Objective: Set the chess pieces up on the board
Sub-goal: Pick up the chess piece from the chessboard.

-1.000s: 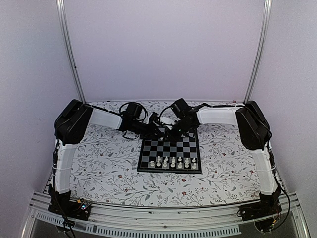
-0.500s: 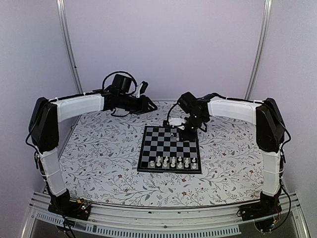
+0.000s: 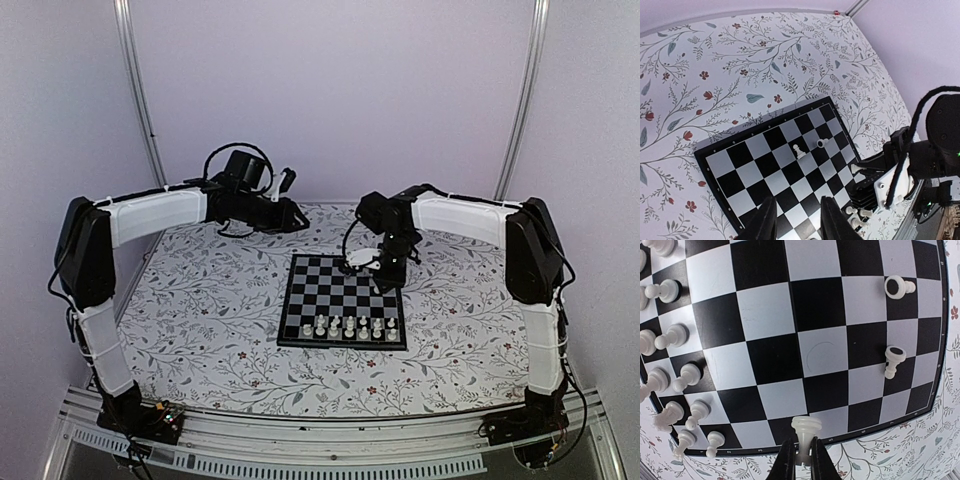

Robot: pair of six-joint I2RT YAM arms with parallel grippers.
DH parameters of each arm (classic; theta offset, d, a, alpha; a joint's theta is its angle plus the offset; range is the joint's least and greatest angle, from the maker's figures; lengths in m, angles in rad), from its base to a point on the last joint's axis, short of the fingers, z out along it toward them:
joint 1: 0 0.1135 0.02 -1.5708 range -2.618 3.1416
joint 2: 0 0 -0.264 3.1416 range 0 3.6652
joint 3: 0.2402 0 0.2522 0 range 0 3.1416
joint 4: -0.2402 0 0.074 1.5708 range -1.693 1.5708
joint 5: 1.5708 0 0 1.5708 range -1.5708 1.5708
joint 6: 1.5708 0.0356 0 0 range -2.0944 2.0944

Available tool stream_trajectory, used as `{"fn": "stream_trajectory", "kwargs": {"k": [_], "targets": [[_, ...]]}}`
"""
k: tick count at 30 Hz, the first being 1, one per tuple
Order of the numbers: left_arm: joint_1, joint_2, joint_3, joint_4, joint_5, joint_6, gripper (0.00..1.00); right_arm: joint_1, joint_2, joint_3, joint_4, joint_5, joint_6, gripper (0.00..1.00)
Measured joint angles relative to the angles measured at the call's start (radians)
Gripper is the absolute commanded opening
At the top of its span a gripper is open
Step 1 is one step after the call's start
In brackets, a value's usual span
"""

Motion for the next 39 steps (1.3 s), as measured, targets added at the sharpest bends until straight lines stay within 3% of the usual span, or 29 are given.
{"fn": "stream_trajectory", "kwargs": {"k": [4,11,19,24,33,39], "targets": [[0.000,0.000,-0.002,-0.003,-0.007,0.010,0.33,0.000,0.033,0.016,-0.006,-0.001,-0.004,0.04],[0.000,0.000,-0.002,-0.003,-0.007,0.023,0.33,0.000,0.055,0.017,-0.014,-0.002,-0.008,0.27],[-0.012,0.001,-0.001,-0.005,-0.011,0.051,0.34,-0.006,0.037,0.017,0.001,-0.024,0.001,0.32],[-0.075,0.041,0.047,-0.038,-0.050,0.121,0.35,-0.063,-0.096,-0.042,0.019,-0.112,0.029,0.35],[-0.299,0.201,0.206,-0.102,-0.180,0.298,0.36,-0.365,-0.560,-0.463,0.322,-0.319,0.112,0.40],[-0.372,0.350,0.390,-0.175,-0.251,0.375,0.37,-0.429,-0.642,-0.703,0.516,-0.410,0.188,0.40]]}}
